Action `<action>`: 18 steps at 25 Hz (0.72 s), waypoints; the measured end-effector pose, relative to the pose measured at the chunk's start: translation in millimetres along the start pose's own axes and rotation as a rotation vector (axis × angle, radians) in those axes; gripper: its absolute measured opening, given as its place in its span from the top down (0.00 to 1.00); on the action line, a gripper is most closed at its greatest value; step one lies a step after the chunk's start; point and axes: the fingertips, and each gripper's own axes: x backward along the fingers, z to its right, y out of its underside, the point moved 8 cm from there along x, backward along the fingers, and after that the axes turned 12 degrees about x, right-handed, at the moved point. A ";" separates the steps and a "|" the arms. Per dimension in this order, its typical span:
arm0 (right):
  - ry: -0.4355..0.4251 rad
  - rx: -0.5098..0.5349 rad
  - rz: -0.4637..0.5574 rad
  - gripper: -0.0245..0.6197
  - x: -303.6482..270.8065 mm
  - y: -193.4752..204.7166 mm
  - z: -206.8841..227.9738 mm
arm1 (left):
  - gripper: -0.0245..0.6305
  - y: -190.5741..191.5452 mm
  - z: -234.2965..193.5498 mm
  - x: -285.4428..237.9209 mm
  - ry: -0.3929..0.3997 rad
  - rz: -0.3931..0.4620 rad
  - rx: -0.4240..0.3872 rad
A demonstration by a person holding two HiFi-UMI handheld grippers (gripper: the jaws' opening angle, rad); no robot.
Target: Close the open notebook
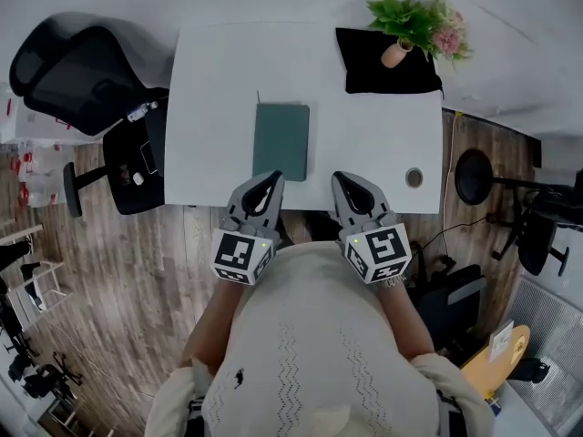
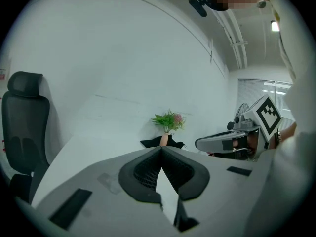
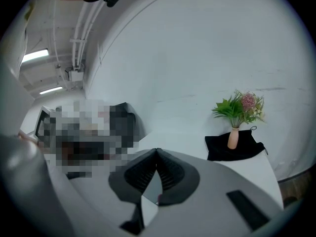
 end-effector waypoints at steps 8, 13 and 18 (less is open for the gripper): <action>-0.027 0.025 0.079 0.96 1.4 -26.1 8.3 | 0.95 -26.5 -0.9 20.3 -0.097 0.103 -0.041; -0.052 0.044 0.133 0.96 6.5 -44.4 13.6 | 0.94 -40.9 8.0 31.9 -0.152 0.164 -0.098; -0.080 0.078 0.192 0.96 16.8 -60.3 21.4 | 0.94 -54.8 18.6 42.2 -0.210 0.240 -0.114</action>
